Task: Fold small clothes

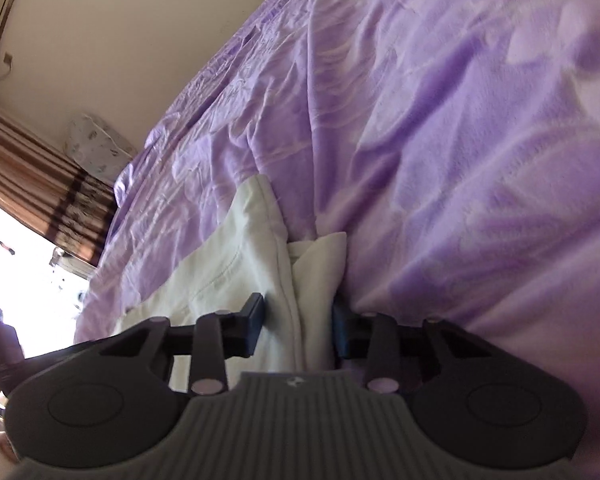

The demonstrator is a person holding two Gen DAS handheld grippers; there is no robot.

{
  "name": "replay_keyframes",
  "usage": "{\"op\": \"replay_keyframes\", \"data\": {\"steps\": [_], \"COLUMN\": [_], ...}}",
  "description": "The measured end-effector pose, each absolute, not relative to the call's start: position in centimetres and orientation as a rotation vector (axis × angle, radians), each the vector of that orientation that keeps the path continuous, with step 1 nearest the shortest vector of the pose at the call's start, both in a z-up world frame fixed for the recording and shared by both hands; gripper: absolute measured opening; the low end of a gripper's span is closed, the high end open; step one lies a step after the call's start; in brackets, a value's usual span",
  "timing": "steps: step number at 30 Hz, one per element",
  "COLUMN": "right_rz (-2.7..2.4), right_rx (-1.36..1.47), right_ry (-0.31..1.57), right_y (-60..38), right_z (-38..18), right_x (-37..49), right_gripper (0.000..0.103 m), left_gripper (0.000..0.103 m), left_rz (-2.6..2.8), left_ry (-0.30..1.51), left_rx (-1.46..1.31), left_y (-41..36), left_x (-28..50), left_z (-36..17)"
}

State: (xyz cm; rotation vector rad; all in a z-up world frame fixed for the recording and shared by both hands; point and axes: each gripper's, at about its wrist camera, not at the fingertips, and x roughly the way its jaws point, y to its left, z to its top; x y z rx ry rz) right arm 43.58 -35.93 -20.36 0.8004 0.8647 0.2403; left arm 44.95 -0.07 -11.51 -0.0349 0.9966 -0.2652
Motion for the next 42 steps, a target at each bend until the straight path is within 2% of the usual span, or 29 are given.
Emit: {"op": "replay_keyframes", "data": {"steps": [8, 11, 15, 24, 31, 32, 34, 36, 42], "right_rz": [0.271, 0.272, 0.271, 0.273, 0.281, 0.283, 0.283, 0.290, 0.267], "right_rx": [0.838, 0.847, 0.845, 0.852, 0.889, 0.894, 0.898, 0.902, 0.791], "right_ry": [0.868, 0.868, 0.869, 0.859, 0.837, 0.838, 0.837, 0.832, 0.803], "right_y": [-36.3, -36.3, -36.2, -36.2, -36.6, -36.6, -36.6, -36.6, -35.2], "right_z": [-21.2, -21.4, -21.4, -21.4, -21.5, -21.5, -21.5, -21.4, -19.0], "right_x": [44.3, 44.8, 44.6, 44.4, 44.0, 44.1, 44.0, 44.0, 43.5], "right_gripper": [0.032, 0.028, 0.028, 0.029, 0.029, 0.029, 0.019, 0.014, 0.011], "left_gripper": [0.017, 0.016, 0.016, 0.016, 0.016, 0.016, 0.016, 0.016, 0.016], "left_rz": [-0.227, -0.216, -0.203, -0.249, -0.208, -0.201, -0.199, -0.213, -0.243], "left_ry": [1.017, 1.022, 1.026, 1.028, 1.056, 1.061, 1.057, 1.052, 1.007], "left_rx": [0.052, 0.059, 0.056, 0.062, 0.061, 0.061, 0.053, 0.049, 0.094], "left_y": [-2.1, -2.5, -2.6, -3.0, -3.4, -3.5, -3.4, -3.1, 0.5], "left_x": [47.7, 48.2, 48.6, 44.4, 44.5, 44.7, 44.9, 44.7, 42.2], "left_z": [-13.1, -13.4, -13.4, -10.3, -12.3, -12.7, -12.8, -12.0, -6.2]}}
